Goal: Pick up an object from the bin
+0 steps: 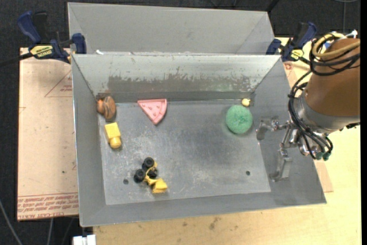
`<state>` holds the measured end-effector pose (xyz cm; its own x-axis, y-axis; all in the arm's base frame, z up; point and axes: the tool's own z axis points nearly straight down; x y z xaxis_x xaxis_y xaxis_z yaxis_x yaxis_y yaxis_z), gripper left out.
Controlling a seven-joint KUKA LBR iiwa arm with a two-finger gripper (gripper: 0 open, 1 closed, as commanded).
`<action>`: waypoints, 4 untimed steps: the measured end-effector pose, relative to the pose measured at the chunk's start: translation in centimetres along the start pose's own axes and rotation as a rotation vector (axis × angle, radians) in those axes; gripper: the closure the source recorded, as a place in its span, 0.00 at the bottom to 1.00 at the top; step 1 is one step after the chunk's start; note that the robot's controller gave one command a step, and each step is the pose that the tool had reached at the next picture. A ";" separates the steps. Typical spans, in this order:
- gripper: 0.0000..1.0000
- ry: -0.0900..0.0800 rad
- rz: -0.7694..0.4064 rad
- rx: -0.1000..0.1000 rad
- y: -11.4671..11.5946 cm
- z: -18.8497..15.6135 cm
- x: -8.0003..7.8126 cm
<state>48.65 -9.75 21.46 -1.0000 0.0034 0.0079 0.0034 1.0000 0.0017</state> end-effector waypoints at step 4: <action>0.00 -0.012 -0.031 0.002 -3.4 6.2 -9.8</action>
Offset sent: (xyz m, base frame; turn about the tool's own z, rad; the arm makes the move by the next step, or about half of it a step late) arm 0.0801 -0.0227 -0.1446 -0.1404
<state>58.36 -13.19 15.14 -0.9996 -0.0275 -0.0036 -0.0275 0.9996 -0.0003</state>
